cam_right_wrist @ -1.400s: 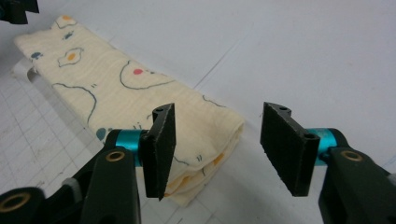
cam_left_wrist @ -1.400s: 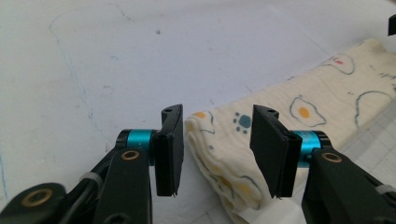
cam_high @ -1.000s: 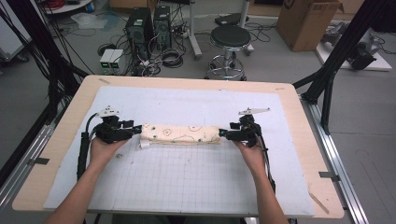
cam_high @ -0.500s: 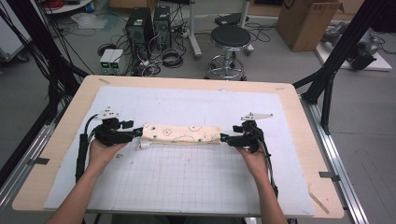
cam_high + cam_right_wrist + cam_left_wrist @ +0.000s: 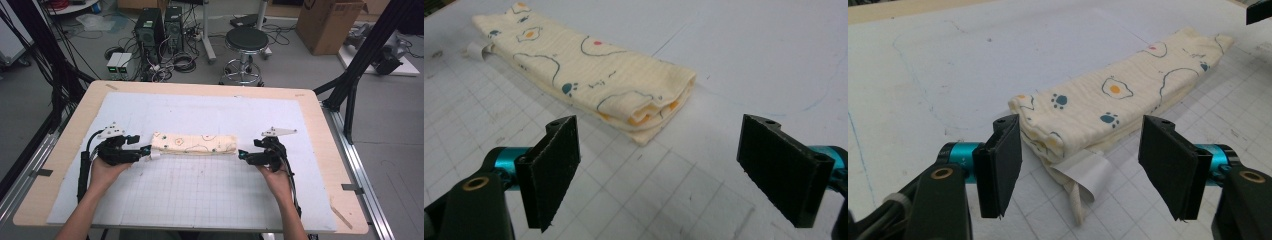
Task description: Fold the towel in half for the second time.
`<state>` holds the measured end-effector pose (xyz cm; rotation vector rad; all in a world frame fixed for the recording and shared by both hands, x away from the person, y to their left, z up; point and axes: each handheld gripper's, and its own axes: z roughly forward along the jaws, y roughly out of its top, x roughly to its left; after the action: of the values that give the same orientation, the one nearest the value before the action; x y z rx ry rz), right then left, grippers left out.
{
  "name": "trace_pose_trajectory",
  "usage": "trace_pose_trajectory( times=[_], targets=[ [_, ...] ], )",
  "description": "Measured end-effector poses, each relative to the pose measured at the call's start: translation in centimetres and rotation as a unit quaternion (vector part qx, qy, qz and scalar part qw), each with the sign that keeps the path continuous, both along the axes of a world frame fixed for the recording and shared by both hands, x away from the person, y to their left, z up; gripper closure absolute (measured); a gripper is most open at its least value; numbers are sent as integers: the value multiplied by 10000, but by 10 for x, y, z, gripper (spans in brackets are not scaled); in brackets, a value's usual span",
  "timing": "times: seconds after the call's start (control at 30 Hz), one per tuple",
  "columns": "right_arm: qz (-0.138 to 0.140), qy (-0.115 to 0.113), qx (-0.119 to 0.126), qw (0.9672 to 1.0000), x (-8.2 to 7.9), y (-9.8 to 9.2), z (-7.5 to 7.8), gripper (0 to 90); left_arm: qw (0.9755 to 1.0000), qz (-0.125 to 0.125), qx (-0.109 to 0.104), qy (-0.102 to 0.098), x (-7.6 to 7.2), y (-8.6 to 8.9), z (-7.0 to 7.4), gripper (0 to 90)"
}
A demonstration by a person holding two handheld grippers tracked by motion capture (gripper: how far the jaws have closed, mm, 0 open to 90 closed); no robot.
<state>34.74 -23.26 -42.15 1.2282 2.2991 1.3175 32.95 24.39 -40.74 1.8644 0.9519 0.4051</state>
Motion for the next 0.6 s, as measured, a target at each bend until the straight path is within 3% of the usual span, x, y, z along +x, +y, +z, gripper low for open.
trace_pose_trajectory(
  times=[0.13, 0.2, 0.3, 0.6],
  targets=[
    [21, 15, -20, 10000, -7, -2, -3, 148, 10000, -24, -15, -21, -11, 2, -3, 335],
    [37, 34, -18, 10000, -9, -2, -2, 136, 9999, -25, 83, -66, -17, 2, -4, 332],
    [79, -79, -27, 9999, -14, -1, 2, 135, 9999, -27, 68, -100, -27, 5, -5, 330],
    [21, -187, -33, 9998, -31, -11, -3, 128, 9999, -86, 84, -24, -51, 13, -15, 310]
  ],
)
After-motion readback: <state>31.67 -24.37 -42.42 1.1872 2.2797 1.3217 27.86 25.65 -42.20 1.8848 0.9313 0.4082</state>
